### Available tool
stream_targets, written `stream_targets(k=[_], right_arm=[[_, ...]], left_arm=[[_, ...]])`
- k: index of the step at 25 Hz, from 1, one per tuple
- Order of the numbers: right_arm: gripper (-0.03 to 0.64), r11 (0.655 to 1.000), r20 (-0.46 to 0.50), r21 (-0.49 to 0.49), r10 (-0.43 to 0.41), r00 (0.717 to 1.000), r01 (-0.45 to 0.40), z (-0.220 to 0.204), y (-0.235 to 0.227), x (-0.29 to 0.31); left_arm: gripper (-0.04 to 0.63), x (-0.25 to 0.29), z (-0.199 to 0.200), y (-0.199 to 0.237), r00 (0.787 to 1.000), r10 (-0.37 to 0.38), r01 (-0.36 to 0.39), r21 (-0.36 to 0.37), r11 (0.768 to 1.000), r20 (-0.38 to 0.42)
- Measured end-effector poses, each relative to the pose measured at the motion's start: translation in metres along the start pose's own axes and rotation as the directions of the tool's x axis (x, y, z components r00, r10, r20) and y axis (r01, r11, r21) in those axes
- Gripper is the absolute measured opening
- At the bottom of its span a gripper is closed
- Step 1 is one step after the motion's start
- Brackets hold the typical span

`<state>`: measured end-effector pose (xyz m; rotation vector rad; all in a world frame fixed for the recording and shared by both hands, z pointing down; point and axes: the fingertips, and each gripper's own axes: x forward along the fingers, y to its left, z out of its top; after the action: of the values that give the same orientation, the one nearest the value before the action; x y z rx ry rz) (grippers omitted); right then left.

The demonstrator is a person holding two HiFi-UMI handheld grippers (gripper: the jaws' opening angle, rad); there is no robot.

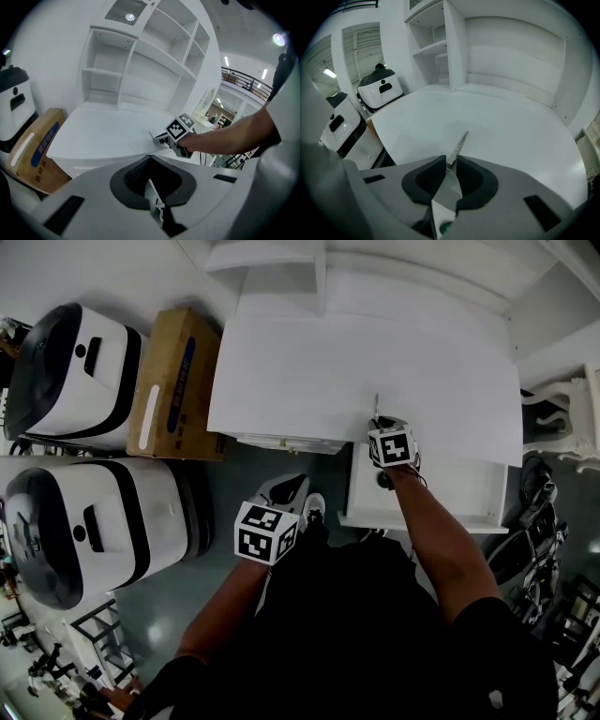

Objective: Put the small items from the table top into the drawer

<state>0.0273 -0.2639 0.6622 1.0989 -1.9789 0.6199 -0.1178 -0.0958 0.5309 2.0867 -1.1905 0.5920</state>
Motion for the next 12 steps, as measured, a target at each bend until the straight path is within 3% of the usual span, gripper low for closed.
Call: stream_targets(k=[12], right_arm=[[0.049,0.999,0.02,-0.042,0.027,0.999,-0.026,-0.007,0.004,-0.014]], left_arm=[[0.003,0.001,0.003,-0.008,1.0,-0.017,0.017,0.021,1.0,0.009]])
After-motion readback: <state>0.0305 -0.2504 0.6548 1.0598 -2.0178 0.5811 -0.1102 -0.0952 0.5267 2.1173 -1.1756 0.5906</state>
